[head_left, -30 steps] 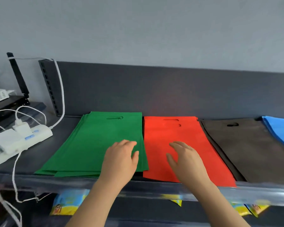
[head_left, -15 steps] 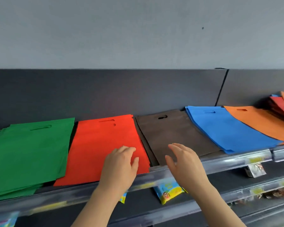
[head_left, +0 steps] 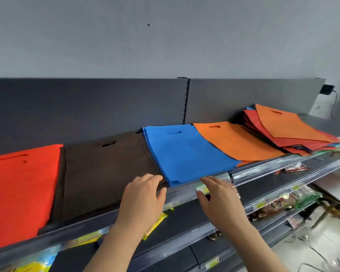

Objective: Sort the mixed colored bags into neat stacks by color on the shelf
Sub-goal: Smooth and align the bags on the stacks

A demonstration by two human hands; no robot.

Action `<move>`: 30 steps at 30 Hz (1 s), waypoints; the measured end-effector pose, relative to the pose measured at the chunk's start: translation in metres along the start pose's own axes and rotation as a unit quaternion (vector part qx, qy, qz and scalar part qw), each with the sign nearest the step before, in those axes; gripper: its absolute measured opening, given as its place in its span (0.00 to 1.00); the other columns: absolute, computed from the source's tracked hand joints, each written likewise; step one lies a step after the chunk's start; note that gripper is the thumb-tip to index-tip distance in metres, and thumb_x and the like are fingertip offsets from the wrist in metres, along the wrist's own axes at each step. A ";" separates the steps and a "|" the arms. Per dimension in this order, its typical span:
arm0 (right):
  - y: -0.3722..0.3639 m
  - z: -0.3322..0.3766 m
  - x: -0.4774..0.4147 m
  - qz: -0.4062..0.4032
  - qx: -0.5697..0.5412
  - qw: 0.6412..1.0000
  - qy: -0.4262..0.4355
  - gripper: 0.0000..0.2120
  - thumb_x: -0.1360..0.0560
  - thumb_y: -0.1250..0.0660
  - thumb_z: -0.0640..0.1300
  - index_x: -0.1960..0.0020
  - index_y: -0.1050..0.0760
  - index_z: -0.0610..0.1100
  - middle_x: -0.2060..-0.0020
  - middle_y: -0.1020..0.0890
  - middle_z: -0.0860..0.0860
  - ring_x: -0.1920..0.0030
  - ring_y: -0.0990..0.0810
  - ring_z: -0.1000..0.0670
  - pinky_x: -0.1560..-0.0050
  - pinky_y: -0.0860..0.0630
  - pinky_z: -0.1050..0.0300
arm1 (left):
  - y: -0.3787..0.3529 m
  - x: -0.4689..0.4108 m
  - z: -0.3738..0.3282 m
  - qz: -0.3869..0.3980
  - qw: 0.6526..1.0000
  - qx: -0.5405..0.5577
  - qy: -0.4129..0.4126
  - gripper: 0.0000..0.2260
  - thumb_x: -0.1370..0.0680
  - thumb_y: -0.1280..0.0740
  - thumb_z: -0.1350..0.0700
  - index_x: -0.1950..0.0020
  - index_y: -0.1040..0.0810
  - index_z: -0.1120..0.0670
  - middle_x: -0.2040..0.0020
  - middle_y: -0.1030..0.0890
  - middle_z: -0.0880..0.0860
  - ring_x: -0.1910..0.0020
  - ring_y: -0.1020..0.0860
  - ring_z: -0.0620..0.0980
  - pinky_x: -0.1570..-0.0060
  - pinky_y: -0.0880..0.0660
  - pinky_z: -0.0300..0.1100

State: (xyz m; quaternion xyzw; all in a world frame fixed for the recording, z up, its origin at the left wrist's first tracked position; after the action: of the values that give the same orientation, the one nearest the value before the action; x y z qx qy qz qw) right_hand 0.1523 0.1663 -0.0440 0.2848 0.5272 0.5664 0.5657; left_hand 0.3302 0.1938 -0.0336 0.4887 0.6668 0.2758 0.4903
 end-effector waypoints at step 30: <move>0.080 -0.364 -0.222 -0.051 0.055 0.989 -0.126 0.18 0.21 0.41 0.50 0.33 0.29 0.46 0.35 0.25 0.51 0.36 0.28 0.48 0.34 0.37 0.55 | -0.214 -0.281 -0.250 0.058 0.992 0.056 -0.099 0.17 0.20 0.42 0.47 0.31 0.29 0.48 0.37 0.25 0.45 0.38 0.28 0.47 0.39 0.32 0.40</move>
State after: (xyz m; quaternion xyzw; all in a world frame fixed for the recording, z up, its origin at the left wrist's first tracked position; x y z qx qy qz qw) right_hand -0.1659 -0.1275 -0.0127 0.3573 0.4957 0.4670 0.6392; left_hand 0.0292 -0.1164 -0.0147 0.5784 0.5997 0.2161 0.5090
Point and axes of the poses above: each hand's wrist, its own x-axis away from the middle knuckle, its own y-axis out of the back of the hand, z = x × y, the point moved 9 cm from there along -x, towards the middle knuckle
